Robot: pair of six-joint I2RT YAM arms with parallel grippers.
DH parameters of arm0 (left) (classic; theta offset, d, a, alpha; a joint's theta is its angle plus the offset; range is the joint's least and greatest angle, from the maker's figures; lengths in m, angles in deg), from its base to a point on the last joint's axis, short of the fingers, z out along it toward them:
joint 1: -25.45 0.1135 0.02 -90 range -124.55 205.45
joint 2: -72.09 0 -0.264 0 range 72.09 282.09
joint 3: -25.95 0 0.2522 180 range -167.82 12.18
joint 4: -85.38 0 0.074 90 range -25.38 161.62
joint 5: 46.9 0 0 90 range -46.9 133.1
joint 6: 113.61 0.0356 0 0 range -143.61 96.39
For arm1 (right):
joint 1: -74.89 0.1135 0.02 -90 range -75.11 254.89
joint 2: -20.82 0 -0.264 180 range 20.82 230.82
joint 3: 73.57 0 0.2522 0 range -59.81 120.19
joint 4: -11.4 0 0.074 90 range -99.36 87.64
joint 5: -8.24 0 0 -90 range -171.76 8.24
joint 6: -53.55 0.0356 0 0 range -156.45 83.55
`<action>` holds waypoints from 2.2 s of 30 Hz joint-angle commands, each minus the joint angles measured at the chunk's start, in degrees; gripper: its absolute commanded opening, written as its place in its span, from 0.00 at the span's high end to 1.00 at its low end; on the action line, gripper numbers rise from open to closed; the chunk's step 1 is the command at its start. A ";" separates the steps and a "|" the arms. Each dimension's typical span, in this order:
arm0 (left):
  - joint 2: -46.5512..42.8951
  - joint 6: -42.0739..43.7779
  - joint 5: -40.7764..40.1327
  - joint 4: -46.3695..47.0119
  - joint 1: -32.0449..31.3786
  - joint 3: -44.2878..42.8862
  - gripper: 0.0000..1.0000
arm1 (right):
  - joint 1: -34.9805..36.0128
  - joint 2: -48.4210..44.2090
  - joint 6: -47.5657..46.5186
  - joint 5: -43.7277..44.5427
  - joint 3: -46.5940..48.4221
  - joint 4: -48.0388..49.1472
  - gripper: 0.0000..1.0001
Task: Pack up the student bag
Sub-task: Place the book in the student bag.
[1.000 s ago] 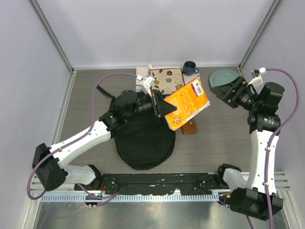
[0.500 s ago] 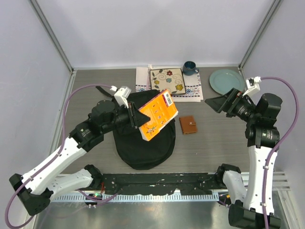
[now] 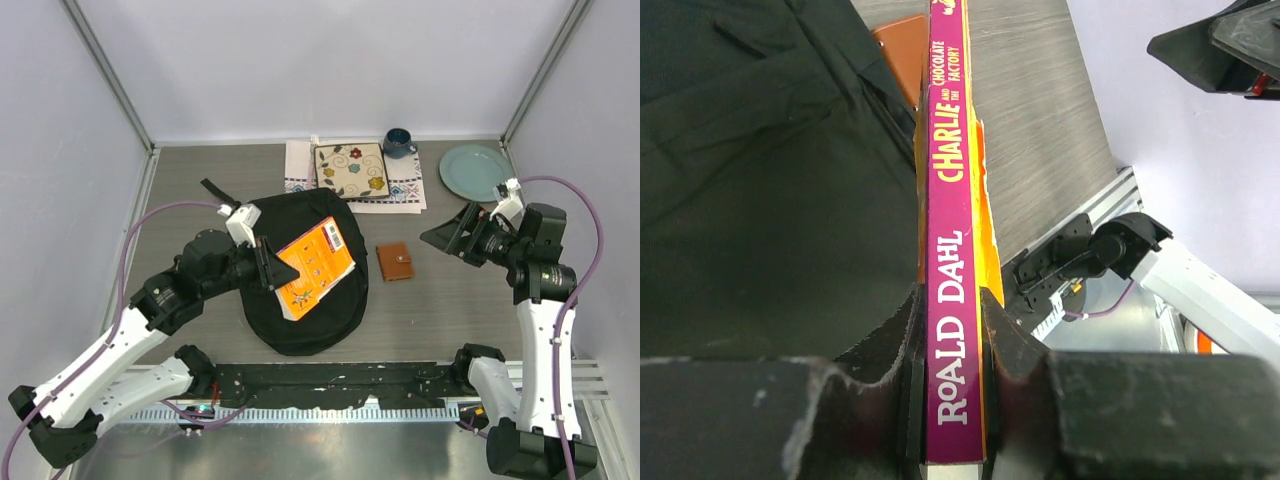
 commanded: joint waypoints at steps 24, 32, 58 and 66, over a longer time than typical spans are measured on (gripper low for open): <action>-4.95 -5.96 5.48 4.31 0.13 -0.92 1.00 | 2.81 -6.90 5.86 -5.65 -5.26 9.25 0.09; -2.41 -0.16 1.71 -1.05 0.13 -7.25 1.00 | 3.33 -1.27 7.02 -10.05 -3.15 18.58 0.09; 15.17 1.17 38.59 29.26 6.46 -5.23 1.00 | 24.16 13.51 13.16 -12.60 -13.78 49.75 0.09; 15.26 0.90 41.34 30.06 6.46 -4.09 1.00 | 24.16 13.59 14.91 -15.49 -15.09 53.98 0.08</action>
